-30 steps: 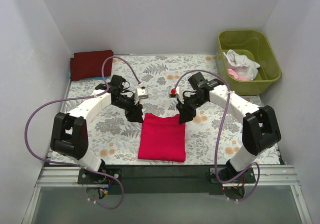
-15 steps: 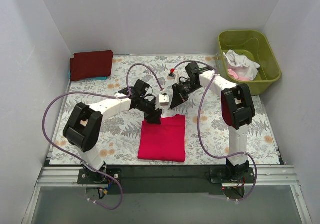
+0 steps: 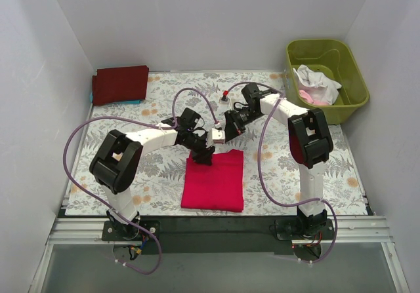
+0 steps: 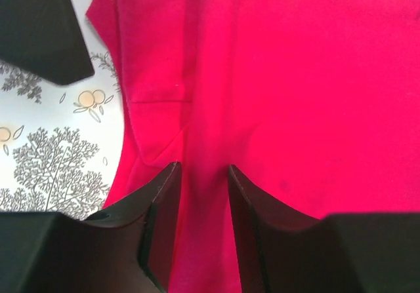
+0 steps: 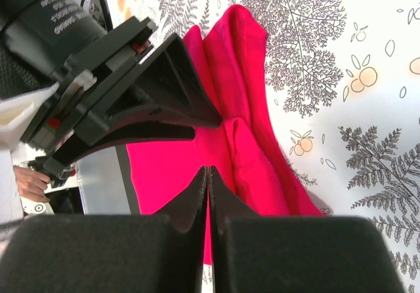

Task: Fold and stack the t-shirts
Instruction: Fold the tshirt

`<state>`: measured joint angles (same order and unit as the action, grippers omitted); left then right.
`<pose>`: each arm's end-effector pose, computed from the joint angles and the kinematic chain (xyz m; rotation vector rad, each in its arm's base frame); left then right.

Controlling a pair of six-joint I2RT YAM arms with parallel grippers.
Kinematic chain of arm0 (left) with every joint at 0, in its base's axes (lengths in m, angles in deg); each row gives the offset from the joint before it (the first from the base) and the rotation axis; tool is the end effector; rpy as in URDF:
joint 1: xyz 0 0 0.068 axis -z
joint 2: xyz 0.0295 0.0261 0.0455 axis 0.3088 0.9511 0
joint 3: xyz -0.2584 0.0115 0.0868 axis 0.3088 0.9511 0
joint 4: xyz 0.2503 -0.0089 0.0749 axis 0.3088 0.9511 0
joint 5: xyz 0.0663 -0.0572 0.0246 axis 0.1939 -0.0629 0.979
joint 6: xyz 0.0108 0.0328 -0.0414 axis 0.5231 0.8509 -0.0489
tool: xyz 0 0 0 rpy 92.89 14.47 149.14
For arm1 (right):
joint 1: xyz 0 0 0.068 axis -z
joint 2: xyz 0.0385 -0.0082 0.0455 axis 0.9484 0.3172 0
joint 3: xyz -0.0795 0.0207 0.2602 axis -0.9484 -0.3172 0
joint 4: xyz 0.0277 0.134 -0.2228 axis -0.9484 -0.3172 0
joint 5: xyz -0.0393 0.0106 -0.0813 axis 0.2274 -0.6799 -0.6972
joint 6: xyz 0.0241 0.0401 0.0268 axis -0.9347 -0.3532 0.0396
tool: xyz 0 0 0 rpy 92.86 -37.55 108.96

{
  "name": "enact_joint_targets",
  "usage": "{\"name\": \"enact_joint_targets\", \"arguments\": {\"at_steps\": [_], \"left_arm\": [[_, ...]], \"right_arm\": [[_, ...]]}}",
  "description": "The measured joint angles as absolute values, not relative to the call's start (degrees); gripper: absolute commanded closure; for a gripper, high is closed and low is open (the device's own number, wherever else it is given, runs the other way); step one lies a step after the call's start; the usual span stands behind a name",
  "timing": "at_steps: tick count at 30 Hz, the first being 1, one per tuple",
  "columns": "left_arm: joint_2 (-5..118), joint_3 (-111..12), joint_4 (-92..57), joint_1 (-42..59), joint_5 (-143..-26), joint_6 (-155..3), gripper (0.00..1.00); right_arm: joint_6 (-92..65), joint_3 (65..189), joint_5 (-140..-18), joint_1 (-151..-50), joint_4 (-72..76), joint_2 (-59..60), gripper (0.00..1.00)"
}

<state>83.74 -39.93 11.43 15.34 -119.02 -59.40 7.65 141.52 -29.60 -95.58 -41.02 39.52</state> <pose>0.2740 -0.2092 0.1661 1.0872 2.4918 -1.1679 0.3717 0.1988 0.1841 -1.0468 2.3743 1.4385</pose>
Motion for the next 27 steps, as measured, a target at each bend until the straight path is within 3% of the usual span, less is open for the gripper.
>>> {"name": "enact_joint_targets", "arguments": {"at_steps": [6, 14, 27], "left_arm": [[83.8, -39.9, 11.4, 16.4, -119.0, -59.2, 0.69], [83.9, -39.8, 11.5, 17.1, -119.0, -59.3, 0.99], [79.0, -38.7, 11.4, 20.3, -115.9, -58.5, 1.0]], "right_arm": [[6.8, 141.1, -29.1, -96.5, -40.3, 40.7, 0.95], [6.1, 140.8, -28.3, -98.8, -38.6, 43.7, 0.96], [4.6, 139.7, -27.1, -100.8, -34.0, 50.7, 0.96]]}}
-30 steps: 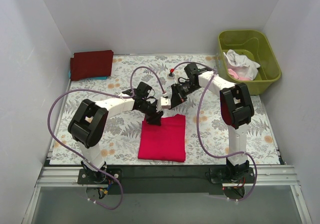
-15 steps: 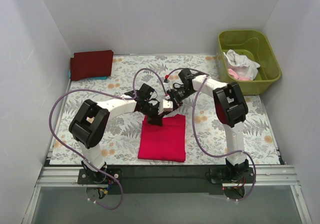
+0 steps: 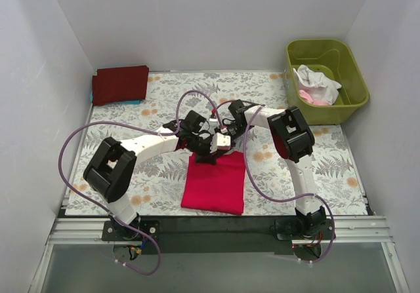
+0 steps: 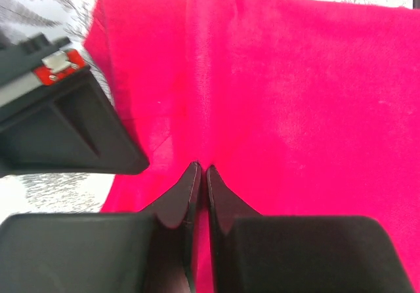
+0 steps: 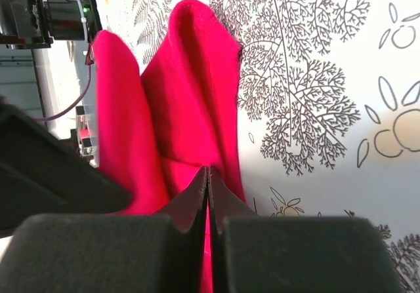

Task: Fold and stack the t-shirts
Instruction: Fold the tshirt

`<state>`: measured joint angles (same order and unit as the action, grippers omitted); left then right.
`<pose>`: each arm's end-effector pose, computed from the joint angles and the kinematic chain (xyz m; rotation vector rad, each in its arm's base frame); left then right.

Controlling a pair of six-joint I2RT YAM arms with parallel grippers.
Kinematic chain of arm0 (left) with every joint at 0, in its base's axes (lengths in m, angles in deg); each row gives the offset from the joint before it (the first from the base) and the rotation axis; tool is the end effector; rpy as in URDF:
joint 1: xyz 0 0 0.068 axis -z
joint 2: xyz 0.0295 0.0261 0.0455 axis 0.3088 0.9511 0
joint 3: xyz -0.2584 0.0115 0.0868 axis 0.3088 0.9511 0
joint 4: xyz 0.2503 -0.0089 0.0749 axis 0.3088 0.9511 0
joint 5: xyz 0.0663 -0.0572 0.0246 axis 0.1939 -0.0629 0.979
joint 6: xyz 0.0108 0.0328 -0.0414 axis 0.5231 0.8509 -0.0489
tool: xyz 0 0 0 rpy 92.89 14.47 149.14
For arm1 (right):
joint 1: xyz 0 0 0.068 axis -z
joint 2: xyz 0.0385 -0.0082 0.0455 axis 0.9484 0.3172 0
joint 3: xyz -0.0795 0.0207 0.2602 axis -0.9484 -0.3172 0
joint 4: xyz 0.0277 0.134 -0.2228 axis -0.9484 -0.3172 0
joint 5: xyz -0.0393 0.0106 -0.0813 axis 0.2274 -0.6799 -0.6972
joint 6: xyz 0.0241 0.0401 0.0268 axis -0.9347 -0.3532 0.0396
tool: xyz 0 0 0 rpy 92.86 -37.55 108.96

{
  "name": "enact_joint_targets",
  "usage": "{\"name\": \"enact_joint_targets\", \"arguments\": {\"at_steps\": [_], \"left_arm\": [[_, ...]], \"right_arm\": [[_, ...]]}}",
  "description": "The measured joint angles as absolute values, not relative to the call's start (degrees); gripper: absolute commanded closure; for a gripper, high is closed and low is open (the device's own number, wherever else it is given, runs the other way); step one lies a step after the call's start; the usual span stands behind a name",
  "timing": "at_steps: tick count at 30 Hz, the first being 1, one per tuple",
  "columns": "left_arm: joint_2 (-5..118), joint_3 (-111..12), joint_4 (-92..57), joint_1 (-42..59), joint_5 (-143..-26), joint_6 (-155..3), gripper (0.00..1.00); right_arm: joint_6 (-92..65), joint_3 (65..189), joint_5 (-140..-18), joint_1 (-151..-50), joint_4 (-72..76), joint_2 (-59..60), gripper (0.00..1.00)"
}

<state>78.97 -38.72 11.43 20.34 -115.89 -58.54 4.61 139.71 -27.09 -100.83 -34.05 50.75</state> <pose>0.2487 -0.2257 0.1858 1.2150 2.4041 -1.1099 0.3606 0.2378 0.1002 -1.0764 2.4899 1.5763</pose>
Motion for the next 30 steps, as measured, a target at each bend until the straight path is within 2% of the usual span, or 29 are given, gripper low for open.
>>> {"name": "enact_joint_targets", "arguments": {"at_steps": [30], "left_arm": [[78.5, -44.8, 10.4, 19.6, -109.9, -56.4, 1.0]], "right_arm": [[5.6, 134.9, -22.3, -100.8, -32.6, 50.4, 0.95]]}}
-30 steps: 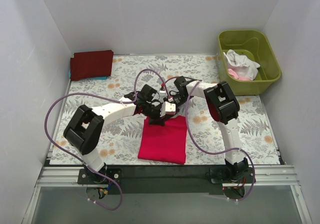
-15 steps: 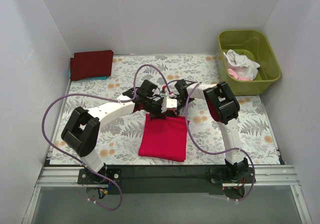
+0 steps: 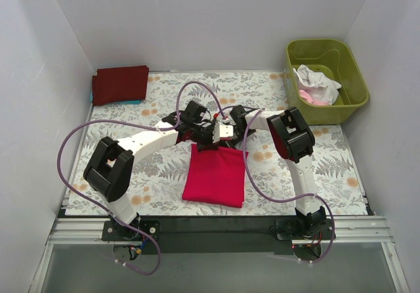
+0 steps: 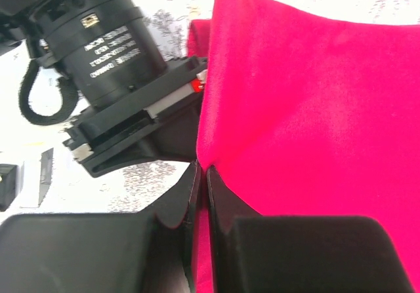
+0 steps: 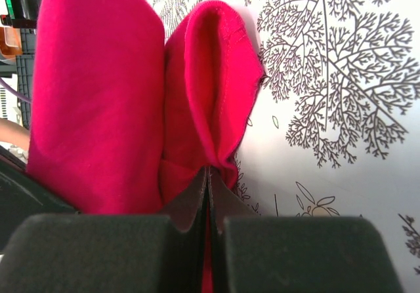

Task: Fold and stack the t-shirts
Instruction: Fold the tshirt

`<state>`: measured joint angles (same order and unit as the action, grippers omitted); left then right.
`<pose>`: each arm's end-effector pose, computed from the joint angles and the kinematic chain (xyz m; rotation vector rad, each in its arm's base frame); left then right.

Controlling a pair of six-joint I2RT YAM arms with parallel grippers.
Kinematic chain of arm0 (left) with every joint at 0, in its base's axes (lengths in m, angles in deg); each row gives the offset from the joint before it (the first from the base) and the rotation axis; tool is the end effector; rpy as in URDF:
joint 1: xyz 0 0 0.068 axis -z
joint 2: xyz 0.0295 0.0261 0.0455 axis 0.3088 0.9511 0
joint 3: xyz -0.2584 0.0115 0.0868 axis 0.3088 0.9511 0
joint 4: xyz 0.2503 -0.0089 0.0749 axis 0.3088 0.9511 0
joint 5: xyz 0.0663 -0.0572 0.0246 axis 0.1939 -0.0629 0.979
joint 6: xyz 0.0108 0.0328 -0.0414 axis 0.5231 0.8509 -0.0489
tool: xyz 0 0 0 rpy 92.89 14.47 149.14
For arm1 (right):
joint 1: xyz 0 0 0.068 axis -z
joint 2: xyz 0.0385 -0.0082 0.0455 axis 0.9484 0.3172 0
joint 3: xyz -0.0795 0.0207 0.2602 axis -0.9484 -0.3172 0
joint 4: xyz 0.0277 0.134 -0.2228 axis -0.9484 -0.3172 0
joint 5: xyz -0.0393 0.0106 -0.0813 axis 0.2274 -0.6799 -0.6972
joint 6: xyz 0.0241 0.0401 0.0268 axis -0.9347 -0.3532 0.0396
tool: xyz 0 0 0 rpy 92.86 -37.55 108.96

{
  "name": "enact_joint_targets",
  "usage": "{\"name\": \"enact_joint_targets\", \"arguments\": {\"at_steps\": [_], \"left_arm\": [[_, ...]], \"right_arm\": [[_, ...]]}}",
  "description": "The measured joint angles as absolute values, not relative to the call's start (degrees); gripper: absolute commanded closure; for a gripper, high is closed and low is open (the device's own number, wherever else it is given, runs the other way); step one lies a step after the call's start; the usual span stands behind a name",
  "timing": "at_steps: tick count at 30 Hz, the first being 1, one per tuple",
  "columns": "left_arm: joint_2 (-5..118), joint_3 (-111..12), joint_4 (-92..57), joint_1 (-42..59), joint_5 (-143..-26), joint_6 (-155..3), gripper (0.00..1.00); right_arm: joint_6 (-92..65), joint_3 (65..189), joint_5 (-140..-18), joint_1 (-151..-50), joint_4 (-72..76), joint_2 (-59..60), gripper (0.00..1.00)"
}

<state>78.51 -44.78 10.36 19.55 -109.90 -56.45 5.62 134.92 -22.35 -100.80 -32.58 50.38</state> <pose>0.2697 -0.2323 0.2180 1.2022 2.2695 -0.9526 0.3458 0.2308 0.0865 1.0324 -2.4045 -1.6571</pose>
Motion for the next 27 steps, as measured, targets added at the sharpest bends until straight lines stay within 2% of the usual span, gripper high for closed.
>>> {"name": "enact_joint_targets", "arguments": {"at_steps": [14, 23, 24, 25, 27], "left_arm": [[78.4, -40.1, 2.0, 19.4, -107.5, -55.8, 1.0], [76.5, -34.5, -4.2, 19.4, -106.0, -54.5, 0.99], [75.9, -33.8, -4.8, 19.4, -105.7, -54.5, 0.93], [75.2, -33.2, -5.4, 19.4, -105.3, -54.4, 0.76], [73.4, -31.9, -6.5, 19.4, -104.4, -53.7, 0.64]], "right_arm": [[5.7, 134.2, -22.3, -100.8, -32.1, 50.0, 0.94], [5.7, 134.4, -23.1, -100.9, -32.4, 49.6, 0.9], [5.6, 134.8, -23.6, -100.9, -32.6, 49.5, 0.89], [5.6, 135.5, -24.4, -100.9, -32.9, 49.4, 0.85], [5.6, 136.8, -26.0, -100.9, -33.4, 49.2, 0.8]]}}
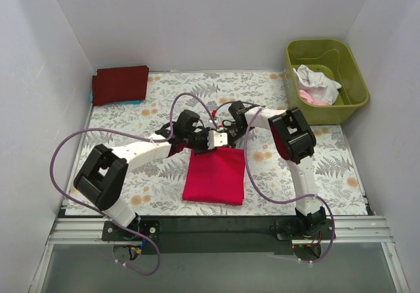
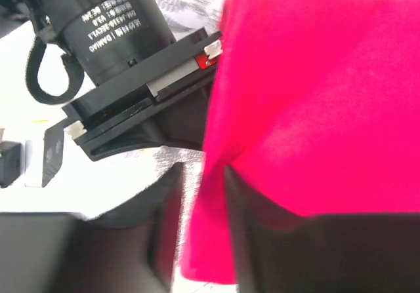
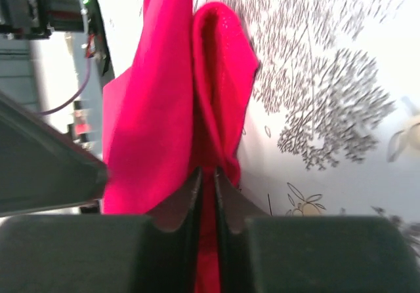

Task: Fold and stack the t-shirts
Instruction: Fold the tshirt

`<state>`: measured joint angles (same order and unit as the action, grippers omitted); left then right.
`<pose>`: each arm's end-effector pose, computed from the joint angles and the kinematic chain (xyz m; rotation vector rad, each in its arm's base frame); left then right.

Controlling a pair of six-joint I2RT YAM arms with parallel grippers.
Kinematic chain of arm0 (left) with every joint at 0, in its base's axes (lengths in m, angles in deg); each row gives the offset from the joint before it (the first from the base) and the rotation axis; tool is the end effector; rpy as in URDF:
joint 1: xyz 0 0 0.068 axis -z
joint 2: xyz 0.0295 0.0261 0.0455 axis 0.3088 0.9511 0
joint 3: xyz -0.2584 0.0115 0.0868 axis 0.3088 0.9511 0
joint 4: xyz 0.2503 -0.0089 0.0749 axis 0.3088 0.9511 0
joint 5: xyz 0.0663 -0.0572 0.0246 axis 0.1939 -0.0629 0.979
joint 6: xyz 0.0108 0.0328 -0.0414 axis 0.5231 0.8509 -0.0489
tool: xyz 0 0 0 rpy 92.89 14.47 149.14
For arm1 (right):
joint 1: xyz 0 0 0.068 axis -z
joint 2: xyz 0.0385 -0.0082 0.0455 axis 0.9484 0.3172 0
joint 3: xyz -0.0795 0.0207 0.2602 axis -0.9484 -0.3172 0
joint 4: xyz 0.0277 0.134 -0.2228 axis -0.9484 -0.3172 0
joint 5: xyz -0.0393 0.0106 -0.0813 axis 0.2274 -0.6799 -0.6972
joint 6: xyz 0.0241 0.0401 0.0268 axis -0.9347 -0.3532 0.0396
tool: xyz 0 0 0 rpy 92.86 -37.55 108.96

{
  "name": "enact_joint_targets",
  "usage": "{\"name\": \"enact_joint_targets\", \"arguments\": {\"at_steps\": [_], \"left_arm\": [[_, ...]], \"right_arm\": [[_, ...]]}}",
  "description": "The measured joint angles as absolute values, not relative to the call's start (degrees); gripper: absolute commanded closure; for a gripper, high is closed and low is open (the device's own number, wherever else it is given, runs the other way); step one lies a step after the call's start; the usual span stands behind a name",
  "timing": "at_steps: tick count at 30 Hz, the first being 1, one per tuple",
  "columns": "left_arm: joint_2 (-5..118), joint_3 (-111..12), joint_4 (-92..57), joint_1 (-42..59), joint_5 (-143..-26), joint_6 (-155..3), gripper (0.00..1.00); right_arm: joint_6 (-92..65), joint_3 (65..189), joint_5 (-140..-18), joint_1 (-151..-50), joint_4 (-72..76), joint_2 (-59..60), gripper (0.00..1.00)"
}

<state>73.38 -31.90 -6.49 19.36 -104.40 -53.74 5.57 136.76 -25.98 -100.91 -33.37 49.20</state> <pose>0.2553 -0.2161 0.1971 1.1891 2.0978 -0.8097 0.3516 0.2338 0.0999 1.0878 -2.4715 -1.6013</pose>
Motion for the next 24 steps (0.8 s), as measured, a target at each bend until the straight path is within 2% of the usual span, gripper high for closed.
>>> {"name": "enact_joint_targets", "arguments": {"at_steps": [3, 13, 15, 19, 24], "left_arm": [[69.6, -30.9, -7.2, 19.2, -103.3, -53.5, 0.54], [57.8, -32.6, -3.5, 18.7, -102.8, -61.6, 0.55], [58.4, -34.3, -0.1, 17.6, -104.6, -66.1, 0.56], [62.5, -39.5, 6.7, 13.8, -110.6, -77.5, 0.57], [68.7, -40.6, 7.9, 8.6, -120.8, -96.4, 0.57]], "right_arm": [[5.5, 139.4, -28.8, -101.0, -33.9, 48.0, 0.74], [10.2, 152.7, -38.2, -100.1, -40.1, 42.8, 0.58], [12.1, 154.6, -39.3, -98.8, -42.1, 42.1, 0.58], [16.4, 154.4, -40.9, -95.2, -47.7, 38.9, 0.67], [19.0, 141.7, -37.6, -93.8, -51.3, 28.1, 0.71]]}}
